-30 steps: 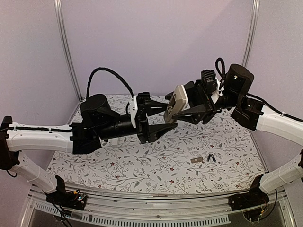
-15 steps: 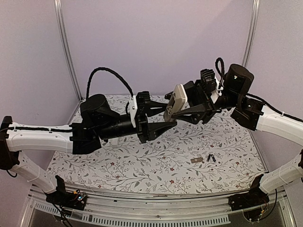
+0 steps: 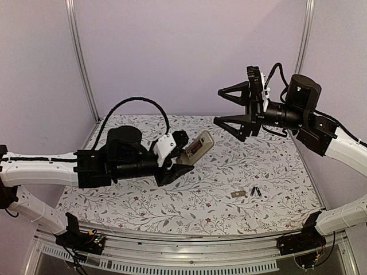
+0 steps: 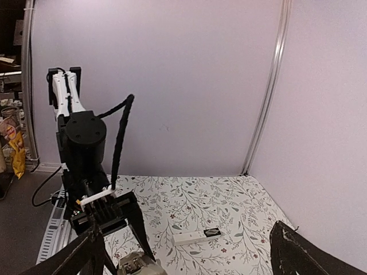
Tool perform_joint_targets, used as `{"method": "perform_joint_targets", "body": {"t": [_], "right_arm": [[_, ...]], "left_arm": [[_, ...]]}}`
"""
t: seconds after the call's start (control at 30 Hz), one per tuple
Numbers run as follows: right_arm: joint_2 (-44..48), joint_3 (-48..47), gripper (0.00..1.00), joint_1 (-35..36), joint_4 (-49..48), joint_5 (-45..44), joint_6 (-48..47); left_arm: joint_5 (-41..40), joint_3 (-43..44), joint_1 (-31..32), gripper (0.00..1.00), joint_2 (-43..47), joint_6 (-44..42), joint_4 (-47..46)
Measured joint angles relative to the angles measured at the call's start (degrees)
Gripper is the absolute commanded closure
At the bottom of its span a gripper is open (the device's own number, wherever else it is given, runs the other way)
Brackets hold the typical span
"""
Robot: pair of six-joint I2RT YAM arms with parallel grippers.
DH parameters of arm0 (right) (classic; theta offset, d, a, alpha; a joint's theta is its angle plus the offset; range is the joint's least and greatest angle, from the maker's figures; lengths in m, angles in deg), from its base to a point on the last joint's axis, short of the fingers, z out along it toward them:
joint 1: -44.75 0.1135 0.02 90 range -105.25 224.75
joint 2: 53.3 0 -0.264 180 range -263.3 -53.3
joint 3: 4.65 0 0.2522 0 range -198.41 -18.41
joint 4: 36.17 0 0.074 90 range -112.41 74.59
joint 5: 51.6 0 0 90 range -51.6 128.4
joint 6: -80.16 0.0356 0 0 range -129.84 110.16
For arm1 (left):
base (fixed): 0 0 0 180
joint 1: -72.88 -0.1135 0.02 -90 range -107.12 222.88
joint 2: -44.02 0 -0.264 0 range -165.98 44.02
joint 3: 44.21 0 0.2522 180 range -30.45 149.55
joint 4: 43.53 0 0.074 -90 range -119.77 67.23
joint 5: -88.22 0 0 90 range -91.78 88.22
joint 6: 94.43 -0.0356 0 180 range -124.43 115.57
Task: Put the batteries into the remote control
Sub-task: Place the remote control without the battery cover at the center of the board.
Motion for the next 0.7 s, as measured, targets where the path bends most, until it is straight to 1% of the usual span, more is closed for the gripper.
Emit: {"method": "perform_joint_targets", "body": {"t": [0.13, 0.23, 0.33, 0.53, 0.7], "right_arm": [[0.8, -1.9, 0.01, -1.5, 5.3, -9.2, 3.7], [-0.1, -4.1, 0.01, -2.4, 11.2, -17.4, 7.1], [-1.7, -5.1, 0.01, -2.9, 16.2, -24.6, 10.4], [-5.6, -5.1, 0.01, -3.3, 25.9, -35.2, 15.5], [-8.9, -5.6, 0.05, -5.6, 33.6, -39.4, 19.6]], "left_arm": [[-1.0, 0.1, 0.0, 1.0, -4.0, -0.4, 11.5], [-0.2, 0.3, 0.0, 1.0, -8.6, -1.6, 18.6], [0.4, 1.1, 0.0, 1.0, -13.6, -3.4, 23.6], [0.2, 6.4, 0.5, 1.0, -23.6, -6.6, 29.3], [-1.6, 11.2, 2.1, 1.0, -29.3, -8.8, 32.0]]}}
